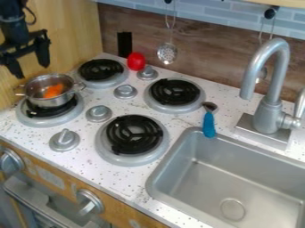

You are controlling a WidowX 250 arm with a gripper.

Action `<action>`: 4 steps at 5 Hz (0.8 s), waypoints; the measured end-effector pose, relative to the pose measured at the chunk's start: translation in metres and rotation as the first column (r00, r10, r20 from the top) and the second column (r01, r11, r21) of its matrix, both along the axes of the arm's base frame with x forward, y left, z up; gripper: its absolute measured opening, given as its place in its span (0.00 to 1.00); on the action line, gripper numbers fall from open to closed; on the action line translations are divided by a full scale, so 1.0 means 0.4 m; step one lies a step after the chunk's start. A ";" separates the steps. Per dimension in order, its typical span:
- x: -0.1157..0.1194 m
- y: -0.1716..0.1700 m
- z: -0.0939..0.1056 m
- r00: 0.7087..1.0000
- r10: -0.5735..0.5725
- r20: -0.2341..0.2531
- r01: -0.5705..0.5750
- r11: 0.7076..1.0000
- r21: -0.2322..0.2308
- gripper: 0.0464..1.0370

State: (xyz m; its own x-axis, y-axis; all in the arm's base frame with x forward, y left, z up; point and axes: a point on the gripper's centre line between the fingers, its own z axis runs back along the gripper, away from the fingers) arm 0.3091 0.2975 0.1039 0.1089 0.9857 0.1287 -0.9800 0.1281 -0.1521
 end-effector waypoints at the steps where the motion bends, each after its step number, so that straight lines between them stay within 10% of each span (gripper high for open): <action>1: -0.003 0.018 -0.008 0.999 -0.041 0.018 0.040 0.999 0.013 0.96; 4: 0.000 0.028 -0.104 0.996 -0.091 -0.022 0.091 0.996 0.000 0.96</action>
State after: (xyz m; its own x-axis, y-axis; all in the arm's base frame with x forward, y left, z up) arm 0.3091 0.3086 0.0625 0.2013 0.9714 0.1258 -0.9673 0.2174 -0.1306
